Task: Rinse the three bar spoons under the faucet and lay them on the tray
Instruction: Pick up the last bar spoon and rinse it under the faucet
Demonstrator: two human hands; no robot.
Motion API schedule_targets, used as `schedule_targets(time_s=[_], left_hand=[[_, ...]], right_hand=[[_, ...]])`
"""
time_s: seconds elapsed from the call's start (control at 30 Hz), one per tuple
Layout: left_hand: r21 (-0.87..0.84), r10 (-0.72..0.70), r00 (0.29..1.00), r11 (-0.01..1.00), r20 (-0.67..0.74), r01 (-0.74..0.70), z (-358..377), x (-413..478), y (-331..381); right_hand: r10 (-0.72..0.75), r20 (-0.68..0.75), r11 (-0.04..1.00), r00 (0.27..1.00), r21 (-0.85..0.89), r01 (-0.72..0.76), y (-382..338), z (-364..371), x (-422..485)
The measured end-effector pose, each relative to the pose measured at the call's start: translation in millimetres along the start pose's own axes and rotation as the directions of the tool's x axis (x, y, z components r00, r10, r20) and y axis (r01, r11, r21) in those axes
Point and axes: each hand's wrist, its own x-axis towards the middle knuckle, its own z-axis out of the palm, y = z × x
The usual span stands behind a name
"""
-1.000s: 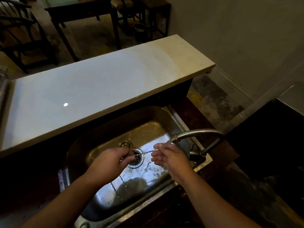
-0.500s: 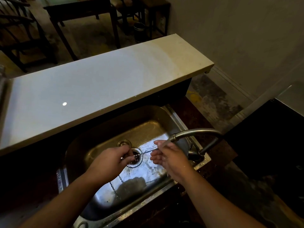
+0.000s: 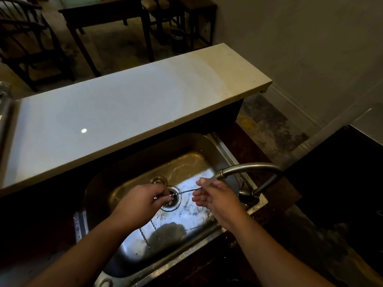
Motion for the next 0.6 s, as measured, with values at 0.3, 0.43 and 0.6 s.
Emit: schedule_targets(time_s=[0.3, 0.43, 0.6], left_hand=[[-0.005, -0.010, 1.000, 1.000, -0.012, 0.010, 2.0, -1.1, -2.4], [-0.013, -0.027, 1.000, 1.000, 0.007, 0.028, 3.3, -1.6, -5.0], [-0.031, -0.013, 1.000, 0.999, 0.019, 0.014, 4.1, -3.6, -3.0]], right_hand=[[-0.015, 0.012, 0.999, 1.000, 0.031, 0.015, 1.9, 0.4, -1.4], [-0.026, 0.000, 1.000, 1.000, 0.004, 0.026, 3.1, 1.0, -2.0], [-0.030, -0.093, 0.998, 0.995, -0.055, 0.025, 1.6, 1.1, 0.0]])
